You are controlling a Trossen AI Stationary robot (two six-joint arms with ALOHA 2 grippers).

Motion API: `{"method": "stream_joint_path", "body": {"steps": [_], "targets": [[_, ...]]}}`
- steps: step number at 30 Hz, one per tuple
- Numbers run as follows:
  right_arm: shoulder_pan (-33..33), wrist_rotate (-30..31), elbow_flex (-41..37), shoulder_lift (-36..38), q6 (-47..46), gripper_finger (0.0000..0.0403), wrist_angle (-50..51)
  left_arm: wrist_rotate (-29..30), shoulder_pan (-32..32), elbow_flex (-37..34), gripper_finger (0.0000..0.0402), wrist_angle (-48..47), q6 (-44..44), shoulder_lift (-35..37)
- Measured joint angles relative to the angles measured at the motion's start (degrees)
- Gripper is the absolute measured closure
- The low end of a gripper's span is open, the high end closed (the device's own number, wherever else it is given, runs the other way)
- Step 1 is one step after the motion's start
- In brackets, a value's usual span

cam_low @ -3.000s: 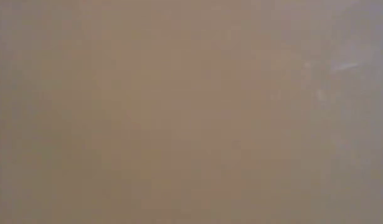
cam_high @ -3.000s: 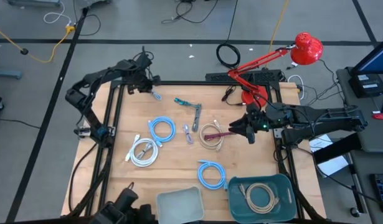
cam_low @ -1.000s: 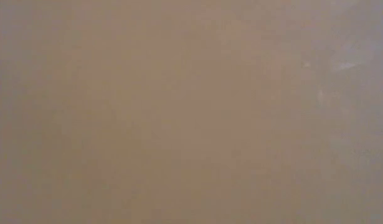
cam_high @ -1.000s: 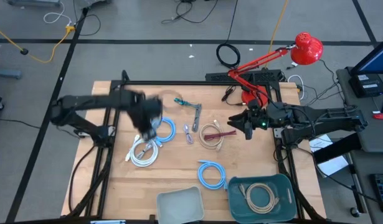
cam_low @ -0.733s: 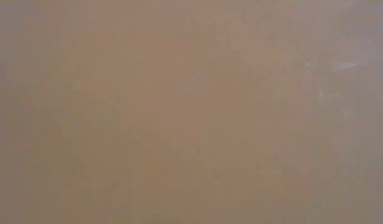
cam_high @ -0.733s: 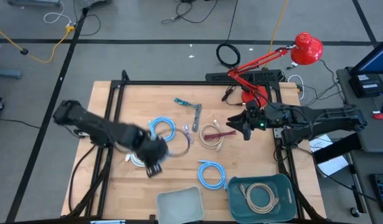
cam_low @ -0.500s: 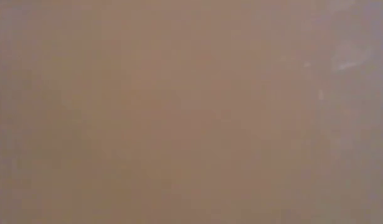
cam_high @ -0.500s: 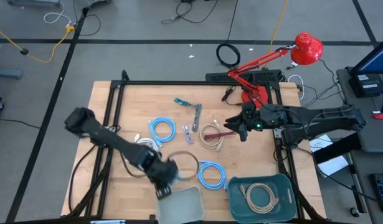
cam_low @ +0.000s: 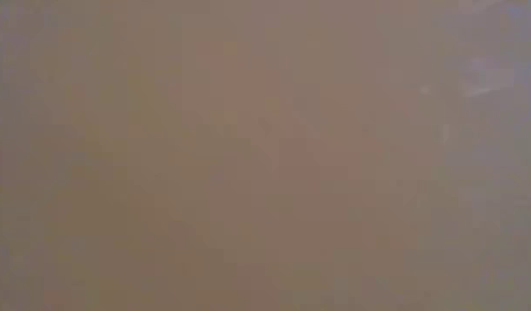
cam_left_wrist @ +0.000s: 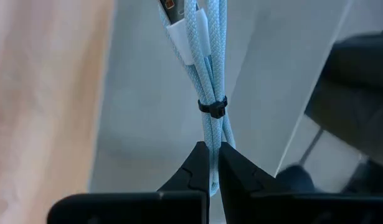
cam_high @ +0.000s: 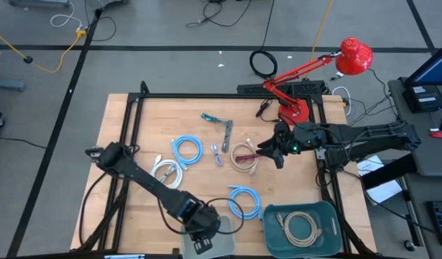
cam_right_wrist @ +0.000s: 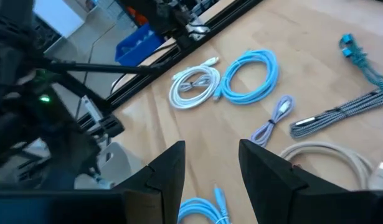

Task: Pick & Place USB Port
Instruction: Put the blue charger cable into the gray bin, then put the red patterned charger cable into the gray bin

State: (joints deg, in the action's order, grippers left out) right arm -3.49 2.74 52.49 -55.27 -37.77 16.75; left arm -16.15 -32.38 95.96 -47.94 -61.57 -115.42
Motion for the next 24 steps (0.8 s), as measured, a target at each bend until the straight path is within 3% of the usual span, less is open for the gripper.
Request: {"method": "stream_joint_path", "body": {"steps": [3, 6, 11, 15, 19, 24], "targets": [[0.0, -1.5, 0.0, 0.1, 1.3, 0.0259, 0.1, -2.6, -0.4, 0.1, 0.0389, -0.4, -1.1, -1.7], [0.0, -3.1, 0.0, 0.1, 1.6, 0.0259, 0.3, -3.7, -0.2, 0.1, 0.036, 0.0, -2.5, -2.5], [0.0, -6.1, 0.0, 0.1, 1.3, 0.0259, 1.6, -2.9, 1.2, 0.1, 0.0307, 1.6, -5.1, -1.8], [0.0, -7.5, 0.0, 0.1, 1.6, 0.0256, 2.4, -0.7, 1.9, 0.1, 0.0291, 1.5, -7.1, -0.6], [-0.4, -7.6, 0.0, 0.1, 1.6, 0.0253, 2.5, 6.5, 2.4, 0.2, 0.0294, -2.6, -9.9, 1.0], [-1.5, -7.3, 0.0, 0.0, 1.8, 0.0253, 2.4, 22.3, 6.1, 0.2, 0.0327, -15.4, -21.4, 5.2]]}}
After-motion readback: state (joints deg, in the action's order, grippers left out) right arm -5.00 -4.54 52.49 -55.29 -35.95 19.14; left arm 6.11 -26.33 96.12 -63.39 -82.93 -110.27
